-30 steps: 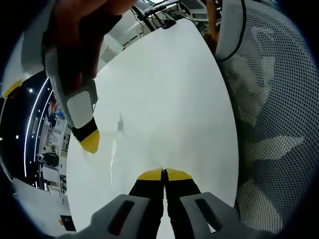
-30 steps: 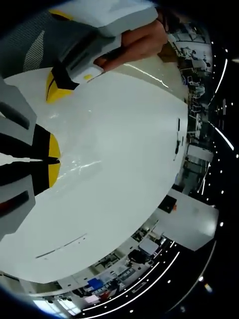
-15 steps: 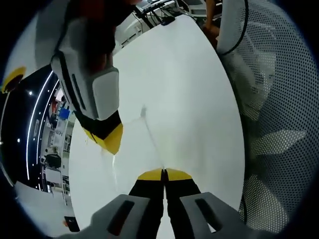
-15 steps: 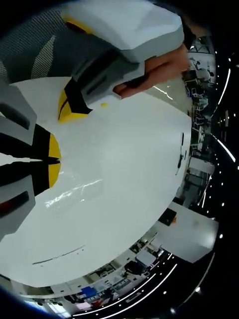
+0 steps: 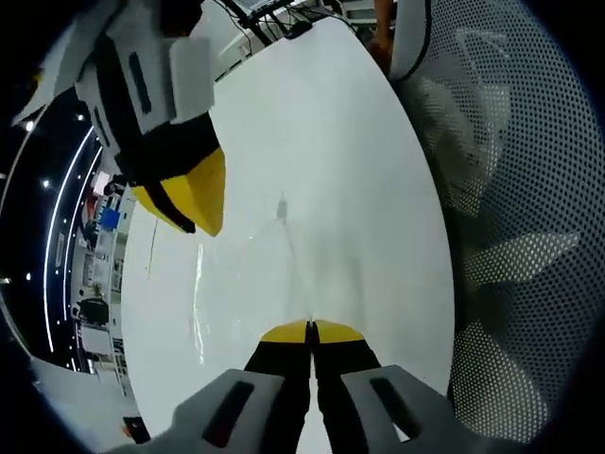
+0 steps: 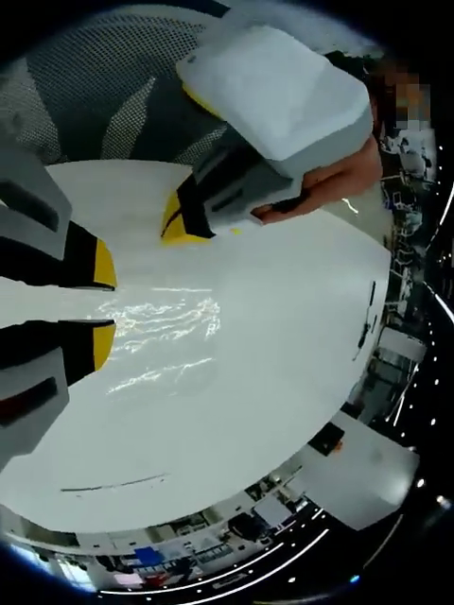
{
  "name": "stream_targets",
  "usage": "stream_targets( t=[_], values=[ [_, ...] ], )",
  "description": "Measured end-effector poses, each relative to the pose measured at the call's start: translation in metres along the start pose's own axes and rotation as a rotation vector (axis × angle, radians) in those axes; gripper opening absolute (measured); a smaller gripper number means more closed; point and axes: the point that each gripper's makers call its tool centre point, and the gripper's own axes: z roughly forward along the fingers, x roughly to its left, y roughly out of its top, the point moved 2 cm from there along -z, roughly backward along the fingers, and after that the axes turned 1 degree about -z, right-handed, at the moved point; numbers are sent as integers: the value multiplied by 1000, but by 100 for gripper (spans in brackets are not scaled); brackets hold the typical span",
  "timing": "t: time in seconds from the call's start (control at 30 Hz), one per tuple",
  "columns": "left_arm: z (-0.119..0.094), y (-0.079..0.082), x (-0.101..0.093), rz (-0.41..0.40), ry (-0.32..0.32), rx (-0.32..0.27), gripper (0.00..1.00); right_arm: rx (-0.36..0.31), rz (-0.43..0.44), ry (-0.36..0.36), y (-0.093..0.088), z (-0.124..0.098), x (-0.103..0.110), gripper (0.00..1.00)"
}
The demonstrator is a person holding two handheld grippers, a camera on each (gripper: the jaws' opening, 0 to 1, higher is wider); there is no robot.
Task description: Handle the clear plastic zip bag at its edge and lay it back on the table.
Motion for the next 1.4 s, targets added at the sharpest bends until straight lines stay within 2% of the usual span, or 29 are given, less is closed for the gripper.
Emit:
stream_targets(
  t=[0.13,0.3,0.4,0.6,0.93,1.07,1.17,1.4],
  values=[
    [2,1,0,-12,2,-2,0,4,57,-35,-10,-4,2,13],
    [4,3,-2,3,-8,0,0,9,125,-39,-23,-5,23,14],
    [6,2,0,10,-6,4,0,26,132,-37,-33,6,37,15],
    [12,-1,12,16,4,8,0,18,199,-41,-35,11,56,15],
    [21,-5,24,28,5,5,0,7,280,-57,-33,10,60,15],
    [25,-12,27,49,7,12,0,9,298,-67,-34,6,60,15],
    [25,-16,27,30,-15,17,0,13,309,-70,-36,6,59,14],
    [22,-18,30,-32,-3,12,4,-6,338,-90,-34,7,53,14]
  ],
)
